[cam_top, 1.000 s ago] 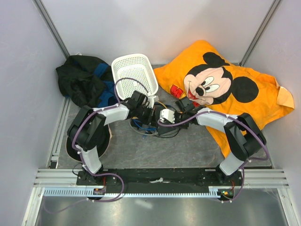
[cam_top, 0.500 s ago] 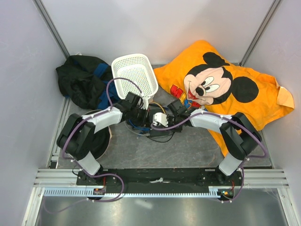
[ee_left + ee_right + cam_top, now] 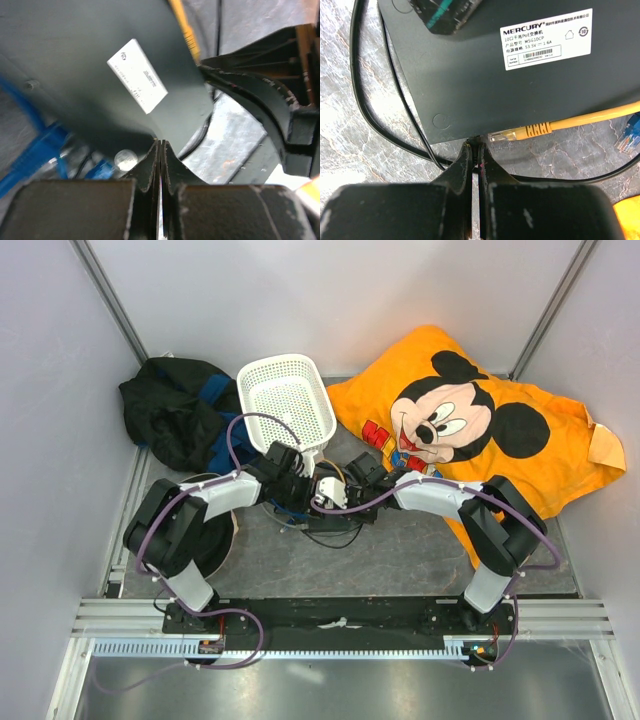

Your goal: Pull the plug from the switch port

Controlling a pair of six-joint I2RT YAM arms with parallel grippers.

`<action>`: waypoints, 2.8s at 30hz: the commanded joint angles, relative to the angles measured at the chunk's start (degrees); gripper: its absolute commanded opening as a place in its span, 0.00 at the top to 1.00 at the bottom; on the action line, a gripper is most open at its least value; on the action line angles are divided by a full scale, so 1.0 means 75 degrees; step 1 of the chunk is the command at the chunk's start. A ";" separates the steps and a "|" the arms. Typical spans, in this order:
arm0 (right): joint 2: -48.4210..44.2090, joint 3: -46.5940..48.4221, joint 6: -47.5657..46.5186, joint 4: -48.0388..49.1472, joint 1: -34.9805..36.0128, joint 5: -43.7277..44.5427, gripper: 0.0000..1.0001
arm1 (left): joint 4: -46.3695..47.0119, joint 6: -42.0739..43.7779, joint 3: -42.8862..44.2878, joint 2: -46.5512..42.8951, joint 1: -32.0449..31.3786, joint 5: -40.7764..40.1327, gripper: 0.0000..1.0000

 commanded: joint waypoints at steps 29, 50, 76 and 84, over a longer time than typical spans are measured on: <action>-0.2363 -0.0349 -0.0377 -0.1218 -0.1847 -0.0219 1.00 | 0.0017 0.0835 0.1011 0.0158 0.0120 -0.1067 0.98; -0.3018 0.4434 0.0480 -0.2332 -0.1377 0.0363 1.00 | -0.0804 0.2172 0.3533 -0.0511 0.1339 -0.1067 0.51; -0.1906 0.5911 -0.0282 -0.0399 -0.7236 0.2581 1.00 | -0.0441 0.1762 0.3604 -0.0147 0.1316 -0.0621 0.52; -0.2737 0.3546 -0.0447 -0.0643 -0.7192 0.1130 1.00 | -0.0335 0.1797 0.3135 -0.0347 0.1316 -0.0691 0.52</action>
